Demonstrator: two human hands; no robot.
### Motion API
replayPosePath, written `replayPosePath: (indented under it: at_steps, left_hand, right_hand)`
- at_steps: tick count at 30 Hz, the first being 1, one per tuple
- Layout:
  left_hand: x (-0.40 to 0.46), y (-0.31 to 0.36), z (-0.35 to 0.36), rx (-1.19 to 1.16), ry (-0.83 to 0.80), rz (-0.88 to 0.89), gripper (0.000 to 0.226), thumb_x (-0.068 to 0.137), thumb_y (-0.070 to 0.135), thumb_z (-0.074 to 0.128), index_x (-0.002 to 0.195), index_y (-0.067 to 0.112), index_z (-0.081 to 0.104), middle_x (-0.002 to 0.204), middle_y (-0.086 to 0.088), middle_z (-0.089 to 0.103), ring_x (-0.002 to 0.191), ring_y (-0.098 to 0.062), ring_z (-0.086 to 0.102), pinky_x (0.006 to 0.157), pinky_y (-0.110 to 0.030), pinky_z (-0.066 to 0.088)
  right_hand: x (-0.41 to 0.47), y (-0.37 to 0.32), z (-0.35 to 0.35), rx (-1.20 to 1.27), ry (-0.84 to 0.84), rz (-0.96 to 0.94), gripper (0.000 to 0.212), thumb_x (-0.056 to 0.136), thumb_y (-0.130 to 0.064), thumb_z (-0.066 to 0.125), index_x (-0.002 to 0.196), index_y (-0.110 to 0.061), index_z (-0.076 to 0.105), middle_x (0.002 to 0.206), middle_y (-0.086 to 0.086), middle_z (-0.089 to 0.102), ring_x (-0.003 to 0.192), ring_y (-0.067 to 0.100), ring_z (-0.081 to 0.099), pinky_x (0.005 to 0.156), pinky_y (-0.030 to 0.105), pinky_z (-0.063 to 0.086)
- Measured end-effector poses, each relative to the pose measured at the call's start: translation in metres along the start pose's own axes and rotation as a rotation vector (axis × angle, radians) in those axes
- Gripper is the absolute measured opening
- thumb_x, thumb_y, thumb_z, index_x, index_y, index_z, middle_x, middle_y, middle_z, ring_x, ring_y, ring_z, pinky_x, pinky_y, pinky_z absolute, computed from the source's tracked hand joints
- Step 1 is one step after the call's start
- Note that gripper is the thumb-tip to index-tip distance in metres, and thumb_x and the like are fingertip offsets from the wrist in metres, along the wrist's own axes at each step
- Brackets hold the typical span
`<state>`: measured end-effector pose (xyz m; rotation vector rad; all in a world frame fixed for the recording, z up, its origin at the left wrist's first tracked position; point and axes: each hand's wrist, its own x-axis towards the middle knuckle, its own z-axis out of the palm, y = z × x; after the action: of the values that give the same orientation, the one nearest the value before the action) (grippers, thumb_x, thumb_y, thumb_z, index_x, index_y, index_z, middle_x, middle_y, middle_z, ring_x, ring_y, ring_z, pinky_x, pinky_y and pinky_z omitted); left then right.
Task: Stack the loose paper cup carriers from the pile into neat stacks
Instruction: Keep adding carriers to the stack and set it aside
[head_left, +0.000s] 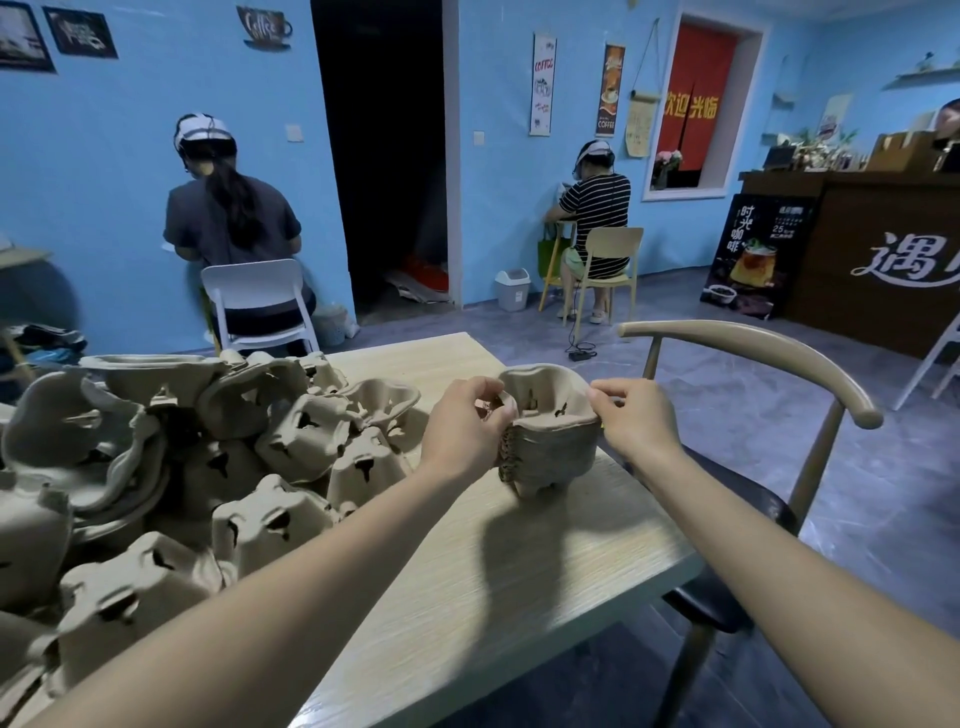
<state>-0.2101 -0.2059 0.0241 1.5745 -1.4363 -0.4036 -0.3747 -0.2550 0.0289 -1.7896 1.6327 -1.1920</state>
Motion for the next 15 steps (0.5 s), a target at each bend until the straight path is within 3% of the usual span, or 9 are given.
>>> replayPosePath:
  at_steps: [3,11,13,15]
  left_hand:
    - [-0.007,-0.003,-0.009,0.080,-0.031,0.025,0.029,0.089,0.024,0.062,0.117,0.018,0.061,0.122,0.000,0.057,0.107,-0.016,0.056,0.094,-0.029,0.043]
    - [-0.041,-0.039,-0.058,0.245,0.019,0.073,0.028,0.089,0.021,0.062,0.116,0.015,0.060,0.116,0.003,0.053,0.096,-0.006,0.048,0.079,-0.014,0.031]
    - [-0.050,-0.053,-0.073,0.315,0.044,0.053,0.026,0.088,0.021,0.062,0.114,0.017,0.062,0.116,0.002,0.054,0.102,-0.012,0.051,0.084,-0.020,0.036]
    - [-0.057,-0.063,-0.086,0.396,0.051,0.049,0.025,0.088,0.021,0.061,0.113,0.018,0.062,0.115,-0.001,0.054,0.109,-0.020,0.051,0.090,-0.029,0.040]
  right_hand:
    - [-0.005,-0.008,0.000,-0.048,0.021,-0.053,0.031,0.093,-0.022,0.055,0.120,-0.010,0.063,0.126,0.009,0.061,0.121,0.029,0.051,0.101,0.046,0.043]
    - [-0.045,-0.050,0.026,-0.005,-0.001,-0.259,0.021,0.090,-0.014,0.057,0.108,-0.010,0.067,0.111,0.006,0.062,0.107,0.023,0.055,0.096,0.032,0.040]
    - [-0.057,-0.060,0.037,0.016,-0.022,-0.295,0.019,0.089,-0.011,0.057,0.104,-0.009,0.068,0.108,0.005,0.064,0.104,0.020,0.055,0.090,0.022,0.037]
    - [-0.067,-0.066,0.048,0.047,-0.052,-0.329,0.020,0.088,-0.009,0.057,0.104,-0.007,0.068,0.108,0.007,0.064,0.102,0.021,0.057,0.091,0.026,0.041]
